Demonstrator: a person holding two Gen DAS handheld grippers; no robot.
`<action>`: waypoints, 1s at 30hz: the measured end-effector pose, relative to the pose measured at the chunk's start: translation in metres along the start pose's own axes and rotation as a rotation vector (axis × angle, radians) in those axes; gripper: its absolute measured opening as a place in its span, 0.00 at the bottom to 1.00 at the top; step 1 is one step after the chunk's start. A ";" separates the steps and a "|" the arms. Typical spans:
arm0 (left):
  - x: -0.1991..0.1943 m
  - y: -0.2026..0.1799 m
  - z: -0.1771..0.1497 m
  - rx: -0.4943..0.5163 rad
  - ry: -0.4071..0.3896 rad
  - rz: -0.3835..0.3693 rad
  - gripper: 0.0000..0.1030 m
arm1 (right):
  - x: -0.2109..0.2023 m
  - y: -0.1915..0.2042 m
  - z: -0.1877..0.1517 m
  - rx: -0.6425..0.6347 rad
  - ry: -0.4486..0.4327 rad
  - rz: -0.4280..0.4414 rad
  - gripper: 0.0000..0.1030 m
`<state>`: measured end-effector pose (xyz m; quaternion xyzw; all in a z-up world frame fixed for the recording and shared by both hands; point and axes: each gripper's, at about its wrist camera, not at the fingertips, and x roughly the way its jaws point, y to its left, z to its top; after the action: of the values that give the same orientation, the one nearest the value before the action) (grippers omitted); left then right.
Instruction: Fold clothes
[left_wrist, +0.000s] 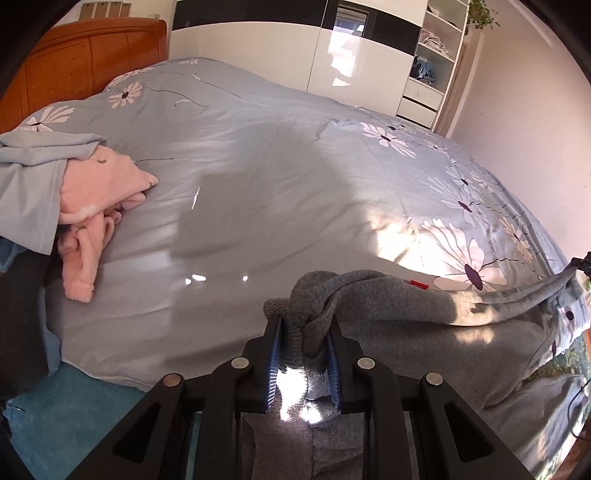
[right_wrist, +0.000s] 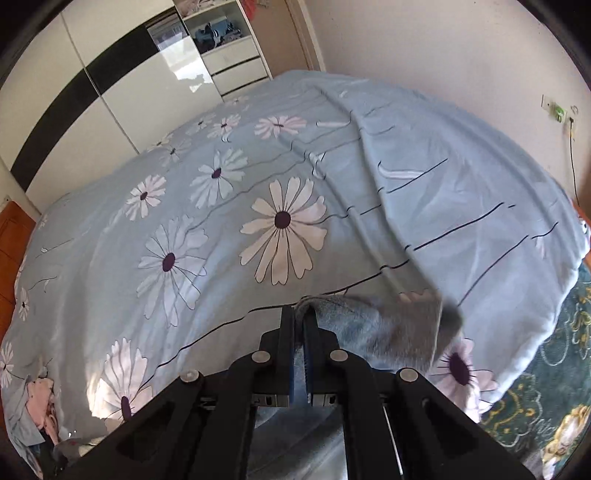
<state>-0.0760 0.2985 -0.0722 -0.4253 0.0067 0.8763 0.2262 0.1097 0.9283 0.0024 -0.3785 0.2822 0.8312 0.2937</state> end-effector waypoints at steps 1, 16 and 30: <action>0.003 0.002 0.000 -0.002 0.002 -0.002 0.24 | 0.013 0.005 0.000 -0.010 0.004 -0.012 0.04; 0.019 0.009 0.003 -0.042 0.029 -0.013 0.31 | 0.012 -0.008 -0.008 -0.143 -0.098 0.006 0.55; -0.012 0.021 -0.006 -0.101 0.012 -0.048 0.42 | 0.032 -0.115 -0.038 0.243 -0.044 0.171 0.55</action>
<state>-0.0740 0.2736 -0.0708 -0.4415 -0.0464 0.8673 0.2253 0.1911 0.9875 -0.0724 -0.2966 0.4056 0.8208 0.2717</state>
